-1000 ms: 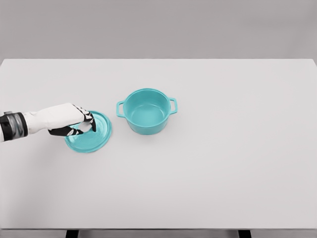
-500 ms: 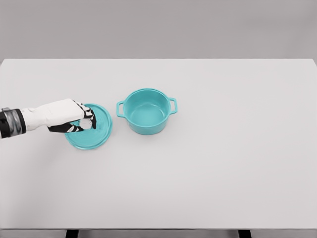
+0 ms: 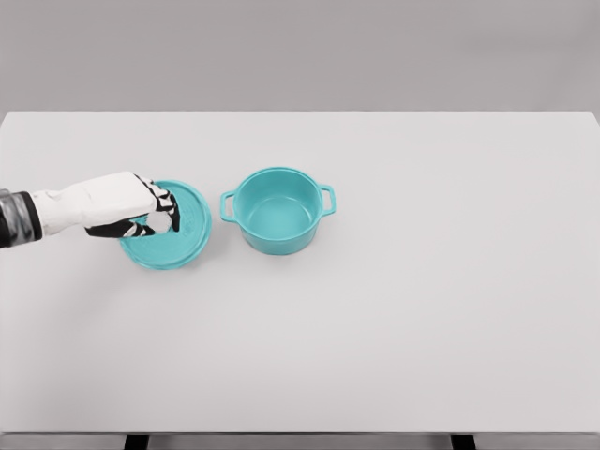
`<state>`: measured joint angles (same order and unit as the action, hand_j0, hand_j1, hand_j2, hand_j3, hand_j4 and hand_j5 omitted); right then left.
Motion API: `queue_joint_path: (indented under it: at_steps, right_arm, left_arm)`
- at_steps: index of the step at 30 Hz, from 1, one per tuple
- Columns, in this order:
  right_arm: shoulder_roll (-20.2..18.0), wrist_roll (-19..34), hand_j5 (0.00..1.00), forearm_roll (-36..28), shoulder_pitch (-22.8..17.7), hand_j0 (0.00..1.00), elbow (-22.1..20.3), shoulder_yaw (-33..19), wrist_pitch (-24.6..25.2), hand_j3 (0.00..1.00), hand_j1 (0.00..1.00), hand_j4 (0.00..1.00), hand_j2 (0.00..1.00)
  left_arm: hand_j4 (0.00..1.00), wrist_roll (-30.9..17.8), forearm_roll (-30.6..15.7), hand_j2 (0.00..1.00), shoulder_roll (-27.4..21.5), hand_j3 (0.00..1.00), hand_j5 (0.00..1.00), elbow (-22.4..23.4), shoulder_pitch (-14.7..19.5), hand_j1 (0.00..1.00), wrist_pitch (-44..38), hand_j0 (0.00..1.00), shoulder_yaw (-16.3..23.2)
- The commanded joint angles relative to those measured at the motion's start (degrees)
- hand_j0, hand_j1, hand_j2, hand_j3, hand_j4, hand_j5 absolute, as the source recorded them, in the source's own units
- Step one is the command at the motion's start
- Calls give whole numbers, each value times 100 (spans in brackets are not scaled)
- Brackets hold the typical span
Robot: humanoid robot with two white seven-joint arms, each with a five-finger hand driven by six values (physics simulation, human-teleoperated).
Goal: Cover the pot with left arm
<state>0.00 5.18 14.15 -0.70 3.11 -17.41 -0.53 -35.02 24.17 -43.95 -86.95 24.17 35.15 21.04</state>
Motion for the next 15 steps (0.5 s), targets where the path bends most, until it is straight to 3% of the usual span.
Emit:
queue_joint_path:
  at_steps: [1,15]
  right_arm:
    - [0,1,100,0,0,100,-4,0,0,100,100,100,100]
    - [0,1,100,0,0,100,5,0,0,100,100,100,100]
  left_arm:
    - [50,2,-27,50,-8,50,50,-7,0,50,-15,50,-3]
    - [46,2,-115,46,-8,46,46,-121,220,46,-15,46,15]
